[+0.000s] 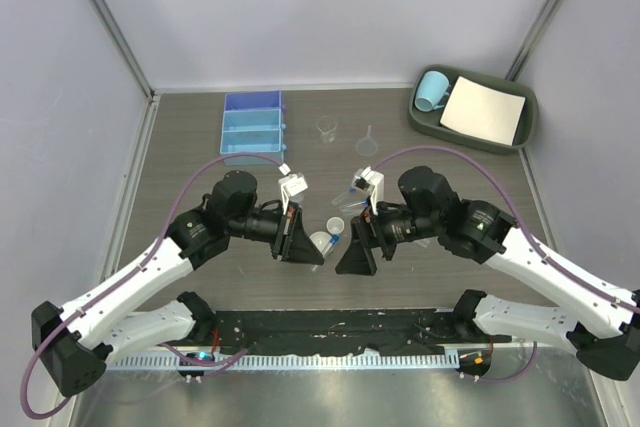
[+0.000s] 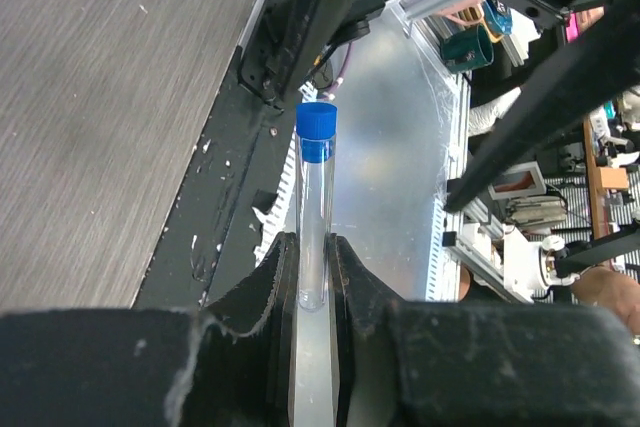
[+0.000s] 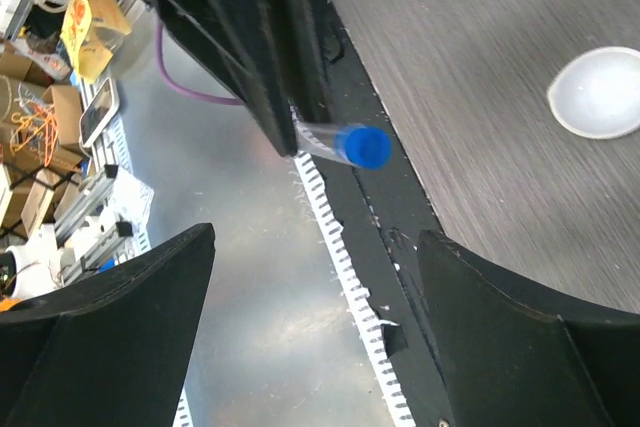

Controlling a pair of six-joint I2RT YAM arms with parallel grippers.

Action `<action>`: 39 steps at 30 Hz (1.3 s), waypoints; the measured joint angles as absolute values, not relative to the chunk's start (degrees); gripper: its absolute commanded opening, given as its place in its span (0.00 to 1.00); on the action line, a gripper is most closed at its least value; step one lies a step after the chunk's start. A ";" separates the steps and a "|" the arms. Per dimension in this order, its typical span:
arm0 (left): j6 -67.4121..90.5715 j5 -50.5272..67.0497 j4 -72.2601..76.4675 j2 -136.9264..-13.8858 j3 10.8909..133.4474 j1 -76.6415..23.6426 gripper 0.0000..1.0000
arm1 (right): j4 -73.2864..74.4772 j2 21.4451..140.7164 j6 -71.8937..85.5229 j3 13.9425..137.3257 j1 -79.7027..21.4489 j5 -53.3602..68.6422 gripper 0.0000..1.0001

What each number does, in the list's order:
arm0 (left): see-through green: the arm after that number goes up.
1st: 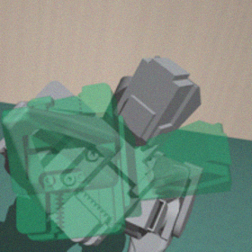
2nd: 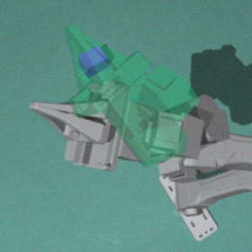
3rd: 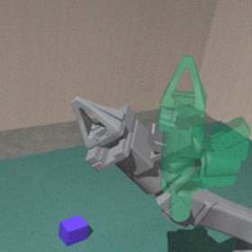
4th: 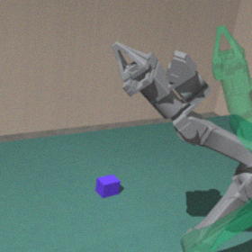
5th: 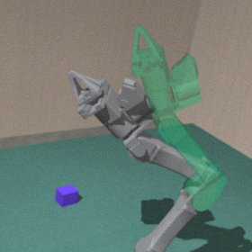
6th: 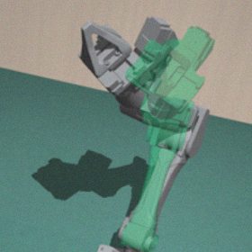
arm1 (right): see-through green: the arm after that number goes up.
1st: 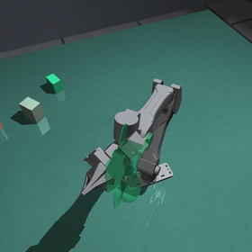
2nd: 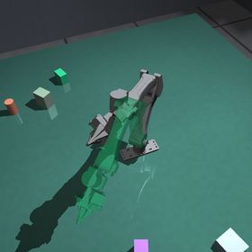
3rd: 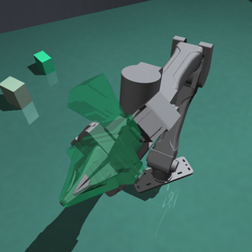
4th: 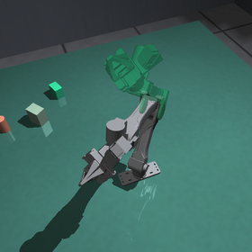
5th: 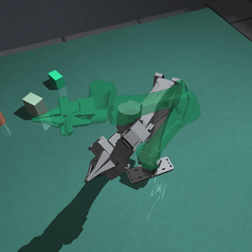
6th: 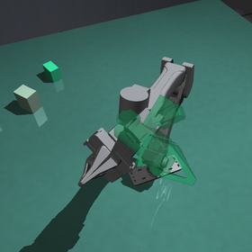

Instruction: Organize the chemistry lab equipment

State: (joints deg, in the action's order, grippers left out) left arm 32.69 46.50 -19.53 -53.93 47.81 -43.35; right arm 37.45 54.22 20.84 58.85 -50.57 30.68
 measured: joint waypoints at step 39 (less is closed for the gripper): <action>34.09 47.46 -17.43 -51.07 46.59 -43.38 0.11 | 35.73 65.28 16.25 69.21 -53.52 29.26 0.41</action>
State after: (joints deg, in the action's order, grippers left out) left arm 34.09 47.46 -17.43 -51.07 46.59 -43.38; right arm 35.73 65.28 16.25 69.21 -53.52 29.26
